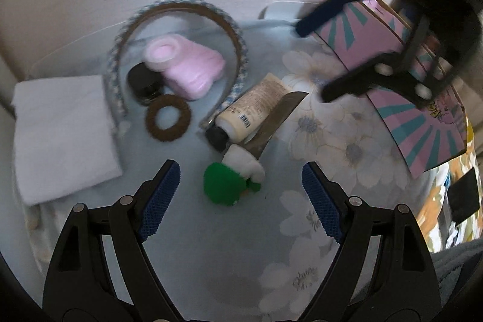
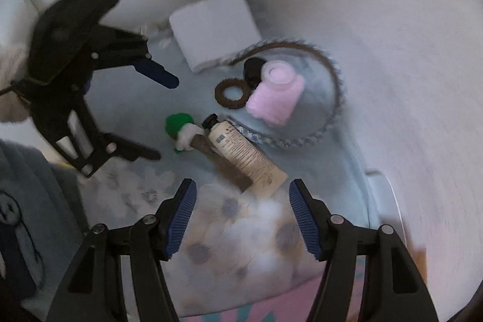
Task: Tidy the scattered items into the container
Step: 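Grasp the green-capped bottle with the left gripper while the right grasps the lotion tube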
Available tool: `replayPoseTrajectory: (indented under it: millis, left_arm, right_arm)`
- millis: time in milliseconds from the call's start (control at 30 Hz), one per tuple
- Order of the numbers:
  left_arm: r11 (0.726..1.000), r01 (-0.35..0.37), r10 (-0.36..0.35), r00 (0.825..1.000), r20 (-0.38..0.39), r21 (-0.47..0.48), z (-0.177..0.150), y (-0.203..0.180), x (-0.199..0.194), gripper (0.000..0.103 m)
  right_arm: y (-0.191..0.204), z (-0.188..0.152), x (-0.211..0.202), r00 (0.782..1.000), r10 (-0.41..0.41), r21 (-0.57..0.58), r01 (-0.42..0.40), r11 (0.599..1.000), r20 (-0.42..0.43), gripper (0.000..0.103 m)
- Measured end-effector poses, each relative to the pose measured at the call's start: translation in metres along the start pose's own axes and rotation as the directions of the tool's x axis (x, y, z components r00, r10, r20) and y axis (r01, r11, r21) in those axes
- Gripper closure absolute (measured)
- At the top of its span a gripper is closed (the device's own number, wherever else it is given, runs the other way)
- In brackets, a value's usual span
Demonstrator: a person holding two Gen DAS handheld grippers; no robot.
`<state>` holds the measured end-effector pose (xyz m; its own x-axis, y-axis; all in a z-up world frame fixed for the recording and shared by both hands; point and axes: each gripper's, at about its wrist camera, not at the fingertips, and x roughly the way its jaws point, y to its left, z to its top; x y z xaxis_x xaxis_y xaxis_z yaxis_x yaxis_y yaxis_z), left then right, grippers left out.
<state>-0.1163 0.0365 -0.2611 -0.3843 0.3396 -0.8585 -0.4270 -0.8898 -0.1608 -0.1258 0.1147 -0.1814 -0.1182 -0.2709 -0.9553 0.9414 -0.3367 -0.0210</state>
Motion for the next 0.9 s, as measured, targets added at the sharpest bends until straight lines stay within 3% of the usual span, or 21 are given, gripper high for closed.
replayPoseTrajectory:
  millis: [133,300,400,433,733,900]
  left_arm:
    - [1.000,0.009,-0.009,1.000,-0.004,0.008,0.006,0.001,0.014,0.021]
    - [0.999,0.046,-0.046,0.999,-0.010,0.011,0.010,0.002,0.027,0.021]
    - [0.996,0.085,-0.085,0.996,-0.017,0.006,0.009,0.002,0.031,0.023]
    - [0.995,0.096,-0.096,0.995,-0.018,0.003,0.009,0.001,0.033,0.026]
    - [0.996,0.085,-0.084,0.996,-0.019,0.020,0.007,0.007,0.037,0.059]
    - [0.994,0.043,-0.041,0.999,-0.029,0.097,0.005,-0.006,0.039,0.059]
  right_arm:
    - [-0.024,0.014,0.023,0.996,0.085,0.041,-0.085,0.995,0.005,0.043]
    - [-0.027,0.024,0.046,0.988,0.152,0.041,-0.153,0.987,0.022,0.043]
    - [-0.021,0.027,0.055,0.986,0.164,0.019,-0.164,0.986,0.000,0.061]
    - [-0.018,0.028,0.059,0.987,0.163,0.006,-0.163,0.987,-0.013,0.069]
    - [-0.008,0.030,0.069,0.979,0.199,-0.071,-0.201,0.977,-0.038,0.069]
    - [0.002,0.036,0.075,0.981,0.190,-0.134,-0.195,0.972,-0.051,0.068]
